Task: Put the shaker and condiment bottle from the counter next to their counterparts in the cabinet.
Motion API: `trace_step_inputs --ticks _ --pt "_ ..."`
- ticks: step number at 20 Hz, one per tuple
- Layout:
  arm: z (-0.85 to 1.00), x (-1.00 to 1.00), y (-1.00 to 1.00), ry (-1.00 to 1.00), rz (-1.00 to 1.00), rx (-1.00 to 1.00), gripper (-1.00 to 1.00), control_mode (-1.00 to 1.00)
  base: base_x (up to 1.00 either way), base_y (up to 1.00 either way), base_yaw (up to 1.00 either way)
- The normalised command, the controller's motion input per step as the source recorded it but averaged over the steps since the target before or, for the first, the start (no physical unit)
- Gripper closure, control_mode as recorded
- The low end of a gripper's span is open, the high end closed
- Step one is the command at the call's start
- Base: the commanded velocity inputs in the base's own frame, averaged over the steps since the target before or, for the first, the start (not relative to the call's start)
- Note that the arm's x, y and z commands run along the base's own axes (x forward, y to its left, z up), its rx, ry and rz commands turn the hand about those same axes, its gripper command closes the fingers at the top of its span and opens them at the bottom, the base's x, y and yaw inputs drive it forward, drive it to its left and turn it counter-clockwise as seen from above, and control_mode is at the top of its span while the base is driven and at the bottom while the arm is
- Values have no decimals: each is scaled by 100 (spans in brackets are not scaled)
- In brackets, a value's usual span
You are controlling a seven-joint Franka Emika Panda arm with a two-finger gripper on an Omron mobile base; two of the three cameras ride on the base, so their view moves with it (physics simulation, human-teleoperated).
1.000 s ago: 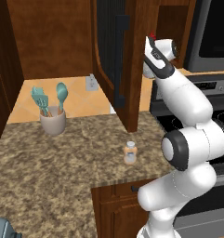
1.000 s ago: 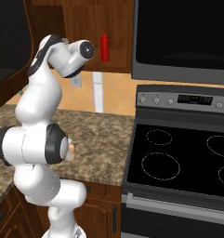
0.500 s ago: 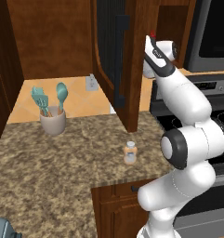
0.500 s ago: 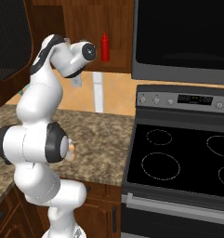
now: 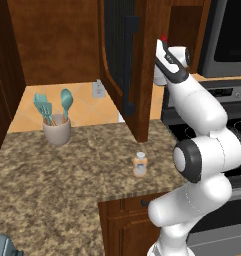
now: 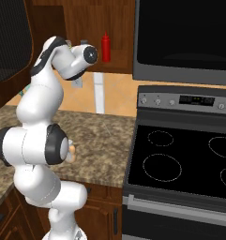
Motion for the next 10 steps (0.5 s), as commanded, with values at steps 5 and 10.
trace_step_inputs --ticks 5,10 --pt "0 6 0 0 0 0 100 -100 0 0 0" --pt "0 12 0 0 0 0 100 -100 0 0 0"
